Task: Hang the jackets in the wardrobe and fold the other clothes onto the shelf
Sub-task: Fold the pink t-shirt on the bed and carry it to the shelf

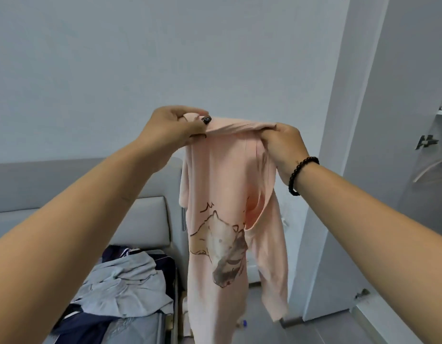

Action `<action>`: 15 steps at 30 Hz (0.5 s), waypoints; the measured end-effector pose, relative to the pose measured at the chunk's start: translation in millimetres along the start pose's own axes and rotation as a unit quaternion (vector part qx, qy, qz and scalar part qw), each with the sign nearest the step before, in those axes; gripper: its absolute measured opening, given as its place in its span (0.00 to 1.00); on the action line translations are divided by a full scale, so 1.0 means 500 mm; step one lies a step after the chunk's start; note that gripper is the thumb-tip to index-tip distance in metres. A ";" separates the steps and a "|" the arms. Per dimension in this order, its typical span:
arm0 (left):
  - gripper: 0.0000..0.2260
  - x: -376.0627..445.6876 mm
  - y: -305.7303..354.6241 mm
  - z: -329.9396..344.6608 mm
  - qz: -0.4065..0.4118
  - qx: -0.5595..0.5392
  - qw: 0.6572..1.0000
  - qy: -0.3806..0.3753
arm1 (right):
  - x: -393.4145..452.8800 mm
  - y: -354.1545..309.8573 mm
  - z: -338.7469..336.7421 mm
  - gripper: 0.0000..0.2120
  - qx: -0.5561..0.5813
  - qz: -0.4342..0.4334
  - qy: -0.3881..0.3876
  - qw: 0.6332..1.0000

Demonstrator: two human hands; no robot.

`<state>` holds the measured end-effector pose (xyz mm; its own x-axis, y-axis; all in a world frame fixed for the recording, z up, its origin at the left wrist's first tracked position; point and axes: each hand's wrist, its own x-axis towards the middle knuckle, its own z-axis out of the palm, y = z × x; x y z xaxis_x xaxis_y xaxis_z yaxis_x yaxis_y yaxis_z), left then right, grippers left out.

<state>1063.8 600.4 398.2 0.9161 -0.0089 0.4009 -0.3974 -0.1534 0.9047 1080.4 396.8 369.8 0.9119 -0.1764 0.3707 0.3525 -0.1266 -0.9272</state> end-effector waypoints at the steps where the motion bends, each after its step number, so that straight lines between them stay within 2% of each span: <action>1: 0.11 -0.006 0.004 -0.012 0.024 0.026 0.999 -0.014 | 0.006 -0.005 0.004 0.07 0.003 -0.007 -0.010 1.000; 3: 0.16 -0.016 0.005 -0.030 0.076 0.143 0.987 -0.015 | 0.016 -0.008 0.007 0.07 -0.038 -0.033 -0.024 0.998; 5: 0.11 -0.026 0.007 -0.038 0.126 0.266 0.955 0.046 | 0.018 -0.008 0.006 0.13 -0.118 -0.073 -0.050 0.989; 6: 0.06 -0.028 0.009 -0.043 0.137 0.273 0.949 0.081 | 0.017 -0.006 0.005 0.15 -0.170 -0.099 -0.075 0.978; 9: 0.07 -0.035 0.018 -0.067 0.085 0.165 0.973 0.135 | 0.010 0.009 0.004 0.27 -0.360 -0.178 -0.159 0.902; 10: 0.07 -0.037 0.020 -0.078 0.069 0.144 0.975 0.152 | 0.012 0.018 0.005 0.26 -0.415 -0.196 -0.169 0.872; 12: 0.06 -0.043 0.021 -0.106 0.047 0.125 0.973 0.187 | 0.021 0.038 0.007 0.17 -0.491 -0.215 -0.152 0.830; 15: 0.05 -0.060 0.018 -0.166 0.026 0.112 0.964 0.241 | 0.032 0.056 0.006 0.13 -0.510 -0.180 -0.107 0.834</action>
<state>1028.2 681.1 406.3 0.7434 0.4288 0.5134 -0.3704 -0.3753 0.8497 1105.6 393.1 349.6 0.8402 0.2168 0.4970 0.3485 -0.9181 -0.1887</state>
